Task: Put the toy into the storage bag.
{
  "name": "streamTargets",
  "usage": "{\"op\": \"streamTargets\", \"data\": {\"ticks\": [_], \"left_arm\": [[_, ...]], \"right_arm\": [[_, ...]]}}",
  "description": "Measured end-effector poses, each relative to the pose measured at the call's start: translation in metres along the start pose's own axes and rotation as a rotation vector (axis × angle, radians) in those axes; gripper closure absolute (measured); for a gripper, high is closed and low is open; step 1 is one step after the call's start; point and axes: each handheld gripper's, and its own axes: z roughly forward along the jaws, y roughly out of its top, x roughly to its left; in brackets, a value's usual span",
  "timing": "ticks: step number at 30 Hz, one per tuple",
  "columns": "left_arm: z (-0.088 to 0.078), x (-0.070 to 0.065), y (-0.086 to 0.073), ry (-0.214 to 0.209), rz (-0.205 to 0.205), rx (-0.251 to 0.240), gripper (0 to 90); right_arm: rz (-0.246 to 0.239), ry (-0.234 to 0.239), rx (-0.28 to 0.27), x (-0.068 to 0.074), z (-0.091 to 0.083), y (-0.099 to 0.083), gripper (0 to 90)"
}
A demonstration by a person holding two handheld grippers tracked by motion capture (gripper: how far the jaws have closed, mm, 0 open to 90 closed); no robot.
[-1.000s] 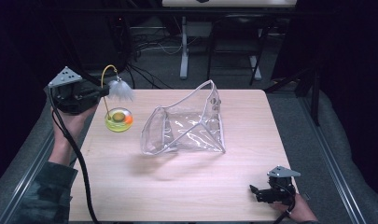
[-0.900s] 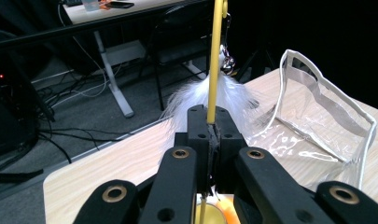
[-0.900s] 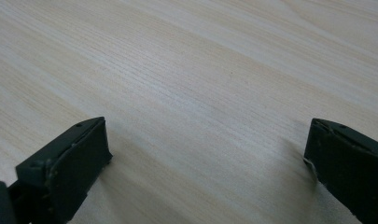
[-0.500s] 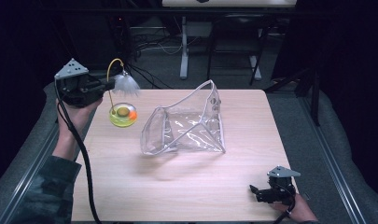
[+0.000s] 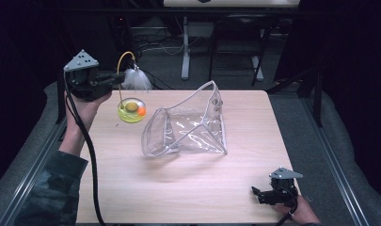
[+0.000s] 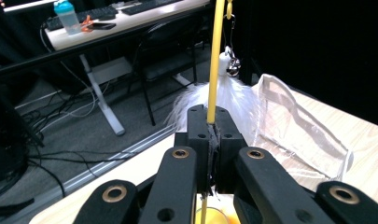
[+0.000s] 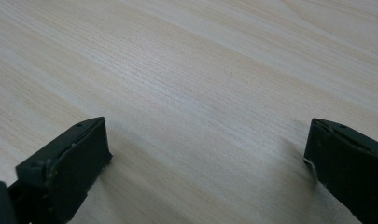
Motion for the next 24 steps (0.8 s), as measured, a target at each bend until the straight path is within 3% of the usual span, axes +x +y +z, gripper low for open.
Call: {"op": "streamTargets", "data": {"ticks": [24], "left_arm": [[0.028, -0.027, 0.016, -0.08, 0.038, 0.007, 88.5]], "right_arm": [[-0.002, -0.002, 0.001, 0.0, 0.0, 0.0, 0.0]]}}
